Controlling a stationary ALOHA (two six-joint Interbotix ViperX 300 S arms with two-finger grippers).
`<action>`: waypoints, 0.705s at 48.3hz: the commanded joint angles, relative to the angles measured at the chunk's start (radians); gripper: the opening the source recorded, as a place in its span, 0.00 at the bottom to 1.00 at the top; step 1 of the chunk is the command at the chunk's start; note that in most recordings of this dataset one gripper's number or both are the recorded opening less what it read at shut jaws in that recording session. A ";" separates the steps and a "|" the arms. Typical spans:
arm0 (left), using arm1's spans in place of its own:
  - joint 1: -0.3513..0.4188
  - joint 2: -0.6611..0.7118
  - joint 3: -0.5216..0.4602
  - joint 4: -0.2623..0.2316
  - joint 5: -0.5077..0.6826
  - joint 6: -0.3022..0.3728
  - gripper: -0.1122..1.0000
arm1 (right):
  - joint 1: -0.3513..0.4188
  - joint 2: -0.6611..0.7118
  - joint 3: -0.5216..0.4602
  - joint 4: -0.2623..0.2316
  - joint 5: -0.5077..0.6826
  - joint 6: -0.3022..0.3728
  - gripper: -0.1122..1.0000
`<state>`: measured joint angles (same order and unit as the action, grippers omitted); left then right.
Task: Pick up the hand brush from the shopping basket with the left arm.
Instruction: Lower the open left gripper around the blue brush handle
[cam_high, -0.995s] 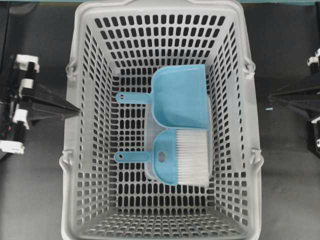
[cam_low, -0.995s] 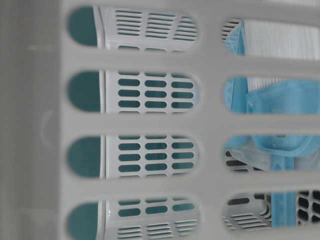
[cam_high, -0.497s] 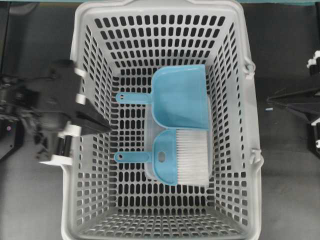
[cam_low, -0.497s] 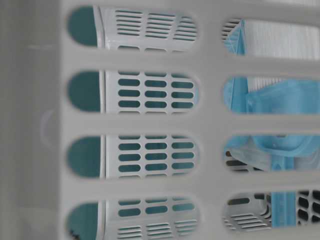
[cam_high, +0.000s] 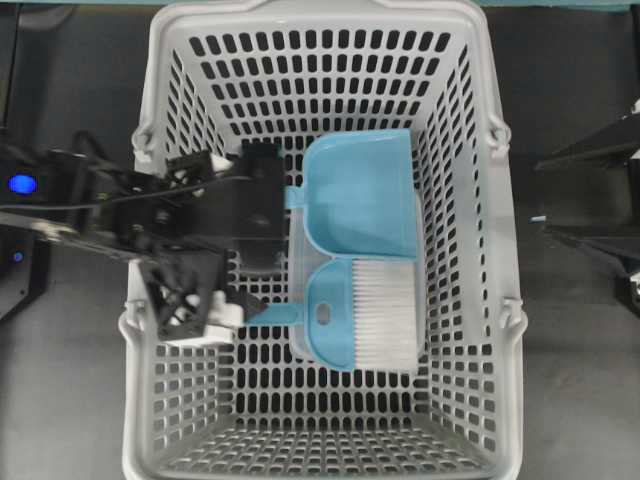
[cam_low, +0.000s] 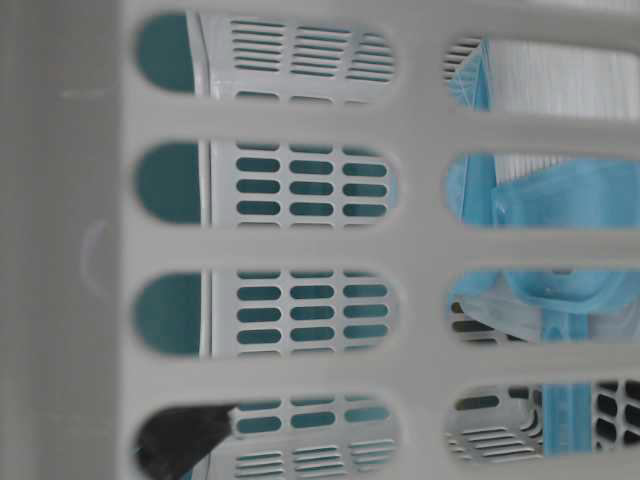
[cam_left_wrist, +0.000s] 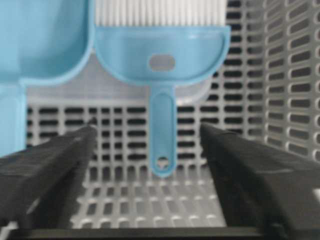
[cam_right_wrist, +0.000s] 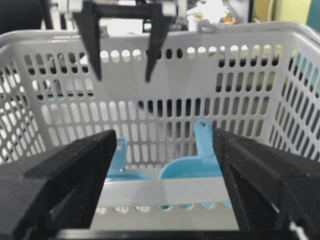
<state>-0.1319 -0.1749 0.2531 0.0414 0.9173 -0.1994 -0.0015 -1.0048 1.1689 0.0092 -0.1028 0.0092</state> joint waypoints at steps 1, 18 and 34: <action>-0.006 0.032 -0.060 0.002 0.035 -0.008 0.90 | -0.002 0.002 -0.020 0.003 -0.011 0.000 0.77; -0.035 0.183 -0.084 0.002 0.097 -0.018 0.91 | -0.002 -0.021 -0.008 0.003 -0.011 -0.002 0.77; -0.055 0.293 -0.069 0.002 0.081 -0.012 0.91 | -0.002 -0.048 -0.003 0.003 -0.005 -0.002 0.77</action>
<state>-0.1841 0.1089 0.1902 0.0414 1.0063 -0.2132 -0.0015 -1.0569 1.1735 0.0092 -0.1028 0.0092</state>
